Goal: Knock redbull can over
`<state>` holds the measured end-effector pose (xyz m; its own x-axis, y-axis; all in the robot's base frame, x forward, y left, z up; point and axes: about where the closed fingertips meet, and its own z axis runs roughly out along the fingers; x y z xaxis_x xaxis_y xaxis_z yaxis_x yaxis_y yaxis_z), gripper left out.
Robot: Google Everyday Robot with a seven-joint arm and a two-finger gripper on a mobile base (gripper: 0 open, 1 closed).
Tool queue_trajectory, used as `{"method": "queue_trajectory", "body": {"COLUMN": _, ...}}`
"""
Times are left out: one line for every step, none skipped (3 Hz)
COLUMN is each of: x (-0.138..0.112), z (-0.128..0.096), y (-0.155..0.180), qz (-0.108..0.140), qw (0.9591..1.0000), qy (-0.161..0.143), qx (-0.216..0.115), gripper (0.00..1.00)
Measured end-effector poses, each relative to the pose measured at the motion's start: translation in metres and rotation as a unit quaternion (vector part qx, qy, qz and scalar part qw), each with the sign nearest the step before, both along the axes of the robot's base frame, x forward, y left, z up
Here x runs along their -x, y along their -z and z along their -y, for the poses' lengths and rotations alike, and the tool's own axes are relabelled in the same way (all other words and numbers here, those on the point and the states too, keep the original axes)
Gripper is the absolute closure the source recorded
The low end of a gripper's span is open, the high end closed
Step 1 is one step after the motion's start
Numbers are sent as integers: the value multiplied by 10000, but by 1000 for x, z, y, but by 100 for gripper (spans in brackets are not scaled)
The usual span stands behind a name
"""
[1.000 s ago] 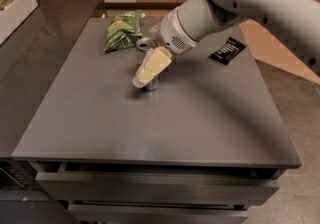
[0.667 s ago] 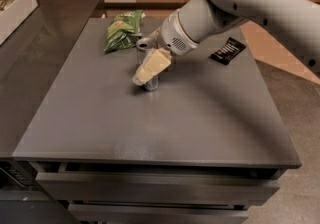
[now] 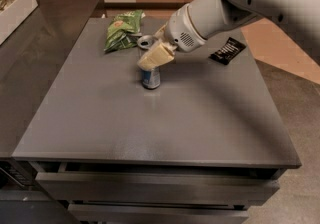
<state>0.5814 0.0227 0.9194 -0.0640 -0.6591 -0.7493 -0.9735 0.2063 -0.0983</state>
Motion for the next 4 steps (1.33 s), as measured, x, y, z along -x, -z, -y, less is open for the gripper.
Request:
{"method": "queue_trajectory", "body": {"x": 5, "z": 11, "y": -16, "qz": 72, "qw": 9999, "qy": -1, "qx": 149, "gripper": 87}}
{"method": "queue_trajectory", "body": {"x": 18, "z": 22, "y": -27, "qz": 204, "qw": 9962, "qy": -174, "qx": 830, "gripper": 100}}
{"method": "queue_trajectory", "body": {"x": 35, "z": 32, "y": -21, "qz": 381, "qw": 9789, "qy": -512, "qx": 1939, "gripper": 100}}
{"method": "queue_trajectory", "body": {"x": 46, "z": 43, "y": -11, "qz": 589, "qw": 9500, "qy": -861, "qx": 2944, "gripper": 100}}
